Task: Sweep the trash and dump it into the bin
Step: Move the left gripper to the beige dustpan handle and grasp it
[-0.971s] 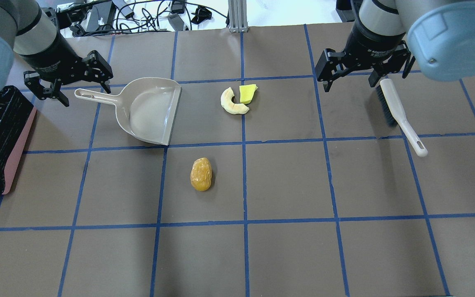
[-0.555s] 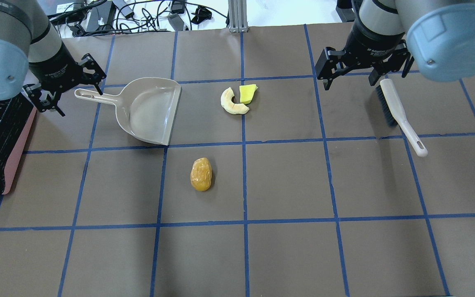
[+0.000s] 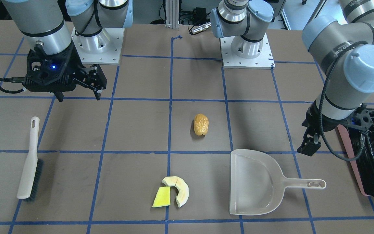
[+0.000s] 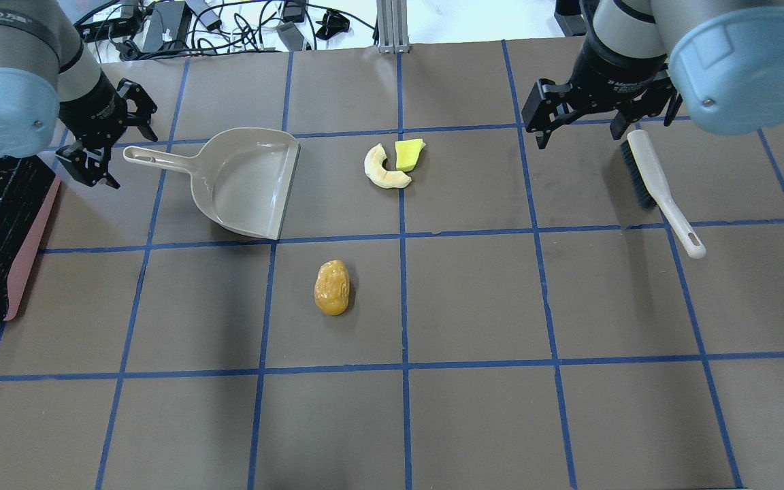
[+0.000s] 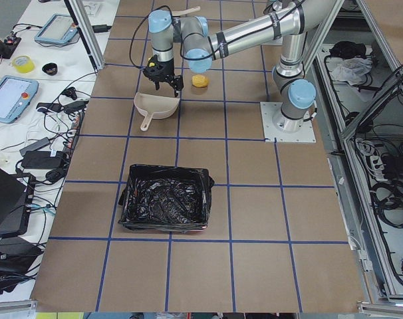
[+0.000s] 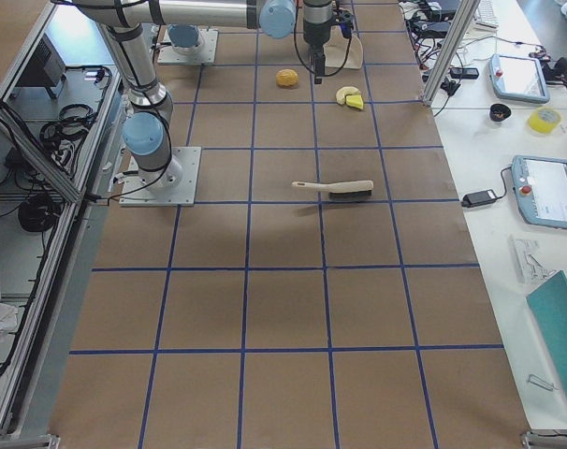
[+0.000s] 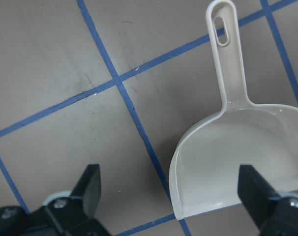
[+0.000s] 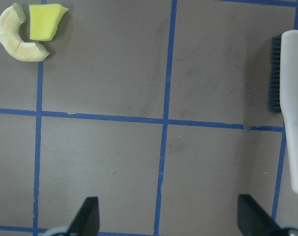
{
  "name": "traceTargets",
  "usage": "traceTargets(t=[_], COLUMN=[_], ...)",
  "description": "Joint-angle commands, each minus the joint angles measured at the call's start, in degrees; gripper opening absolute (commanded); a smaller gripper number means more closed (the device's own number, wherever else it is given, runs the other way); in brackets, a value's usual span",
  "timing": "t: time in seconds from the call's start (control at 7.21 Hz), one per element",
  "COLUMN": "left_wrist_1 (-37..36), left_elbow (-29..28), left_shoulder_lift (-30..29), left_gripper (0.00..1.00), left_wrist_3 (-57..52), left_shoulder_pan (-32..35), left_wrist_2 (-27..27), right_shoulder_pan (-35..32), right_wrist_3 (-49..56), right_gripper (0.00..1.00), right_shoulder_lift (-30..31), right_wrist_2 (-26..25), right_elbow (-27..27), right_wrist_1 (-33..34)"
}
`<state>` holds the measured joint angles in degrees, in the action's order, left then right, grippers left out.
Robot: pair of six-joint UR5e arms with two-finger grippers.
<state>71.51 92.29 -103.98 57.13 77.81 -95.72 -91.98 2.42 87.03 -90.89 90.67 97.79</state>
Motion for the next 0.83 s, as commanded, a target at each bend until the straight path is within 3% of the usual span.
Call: traceTargets(t=[0.0,0.14,0.42,0.69], left_wrist_1=[-1.27,-1.8,-11.43,-12.27], left_elbow=[-4.73,-6.15,-5.64,-7.21], left_shoulder_lift=[-4.63,-6.39,-10.52,-14.04], left_gripper=[1.0,1.0,1.0,0.97], left_wrist_3=[13.64,18.67,18.99,17.16], left_shoulder_pan=[-0.11,-0.11,-0.9,-1.34], left_wrist_2=[0.71,0.36,-2.17,-2.8], right_shoulder_pan=[0.66,1.1,6.08,10.66], right_wrist_3=[1.61,2.06,6.95,13.98], right_gripper=[1.0,1.0,1.0,1.0], right_shoulder_lift=[-1.33,-1.43,-2.39,-3.36], right_wrist_2=[0.01,0.27,0.45,0.71], right_elbow=[0.2,0.21,0.38,3.26], right_wrist_1=[-0.57,-0.32,-0.4,0.29])
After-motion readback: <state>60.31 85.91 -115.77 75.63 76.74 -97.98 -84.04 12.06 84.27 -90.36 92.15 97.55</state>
